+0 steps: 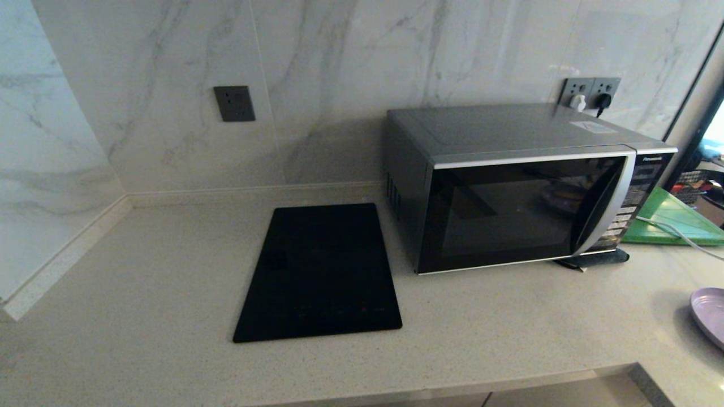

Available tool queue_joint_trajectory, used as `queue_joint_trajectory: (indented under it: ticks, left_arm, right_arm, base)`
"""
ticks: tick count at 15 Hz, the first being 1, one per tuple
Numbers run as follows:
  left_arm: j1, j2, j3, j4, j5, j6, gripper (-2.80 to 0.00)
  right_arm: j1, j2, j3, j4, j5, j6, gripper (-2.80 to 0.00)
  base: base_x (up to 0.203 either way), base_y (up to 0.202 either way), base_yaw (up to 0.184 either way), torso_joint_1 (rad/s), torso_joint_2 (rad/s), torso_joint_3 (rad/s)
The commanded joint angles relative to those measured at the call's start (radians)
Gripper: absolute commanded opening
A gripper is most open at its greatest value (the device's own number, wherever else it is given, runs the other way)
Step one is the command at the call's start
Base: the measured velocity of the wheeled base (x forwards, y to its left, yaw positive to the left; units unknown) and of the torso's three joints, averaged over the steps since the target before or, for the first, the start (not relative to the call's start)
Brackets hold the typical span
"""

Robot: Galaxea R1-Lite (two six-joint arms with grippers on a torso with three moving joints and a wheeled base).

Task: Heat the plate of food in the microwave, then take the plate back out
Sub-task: Open the microwave oven

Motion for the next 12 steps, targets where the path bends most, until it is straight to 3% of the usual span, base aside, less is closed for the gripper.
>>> queue_joint_trajectory:
  ticks: [1,12]
  left_arm:
    - [0.001,0.002,0.0,0.0,0.0,-0.001,-2.8]
    - [0.001,0.002,0.0,0.0,0.0,-0.001,-2.8]
  right_arm:
    - [0.001,0.0,0.0,-0.001,0.0,0.002,-2.8]
    - [0.0,0.0,-0.009,-0.001,-0.003,0.004,-2.8]
  base:
    - [0.0,0.0,0.0,0.0,0.0,0.0]
    - [0.0,0.0,0.0,0.0,0.0,0.0]
